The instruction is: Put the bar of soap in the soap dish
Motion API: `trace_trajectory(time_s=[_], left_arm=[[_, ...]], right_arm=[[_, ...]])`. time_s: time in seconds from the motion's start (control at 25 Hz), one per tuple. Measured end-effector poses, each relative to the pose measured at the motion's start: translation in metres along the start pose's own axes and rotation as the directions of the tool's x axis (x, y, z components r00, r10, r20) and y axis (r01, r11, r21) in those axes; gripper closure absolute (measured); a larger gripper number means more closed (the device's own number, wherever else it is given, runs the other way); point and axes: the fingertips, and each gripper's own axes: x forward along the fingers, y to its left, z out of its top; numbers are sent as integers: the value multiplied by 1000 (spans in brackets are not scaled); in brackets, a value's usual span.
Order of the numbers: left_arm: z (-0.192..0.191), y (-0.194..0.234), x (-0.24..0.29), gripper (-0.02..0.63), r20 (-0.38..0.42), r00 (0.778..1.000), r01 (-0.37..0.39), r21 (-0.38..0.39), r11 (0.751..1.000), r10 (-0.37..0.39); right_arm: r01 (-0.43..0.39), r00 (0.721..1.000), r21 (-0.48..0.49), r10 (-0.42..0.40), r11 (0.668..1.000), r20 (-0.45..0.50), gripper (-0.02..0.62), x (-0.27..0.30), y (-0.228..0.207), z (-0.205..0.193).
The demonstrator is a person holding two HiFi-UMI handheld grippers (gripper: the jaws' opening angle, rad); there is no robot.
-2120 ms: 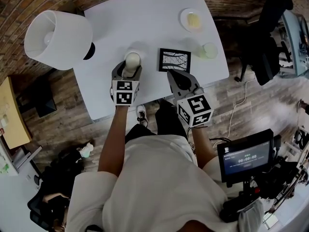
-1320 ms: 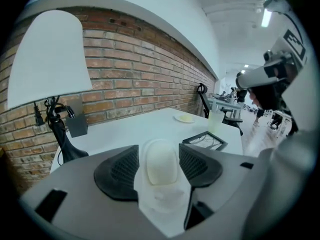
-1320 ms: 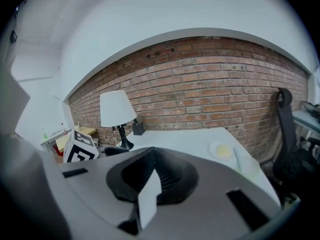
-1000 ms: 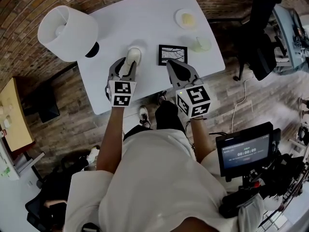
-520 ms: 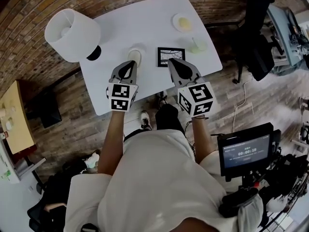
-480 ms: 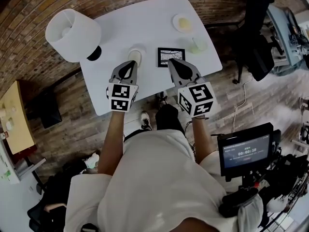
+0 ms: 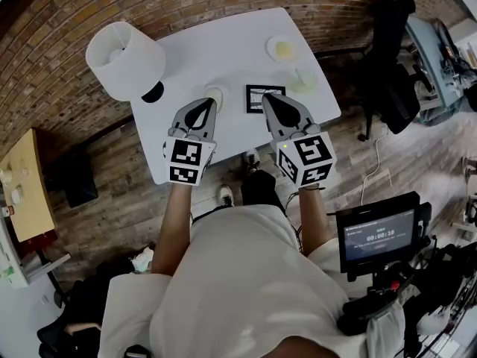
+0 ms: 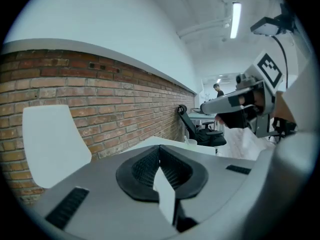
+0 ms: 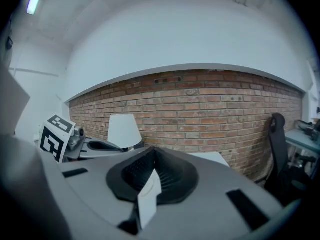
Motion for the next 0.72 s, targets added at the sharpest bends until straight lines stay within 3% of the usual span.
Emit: trace_trajectory(time_s=[0.16, 0.72], left_arm=[[17, -1, -17, 598, 26, 1000, -18, 53, 998, 16], [78, 11, -56, 598, 146, 987, -77, 90, 993, 63]], right_arm=[[2, 999, -37, 0, 999, 35, 591, -7, 9, 16], [37, 996, -105, -27, 994, 91, 591, -21, 31, 63]])
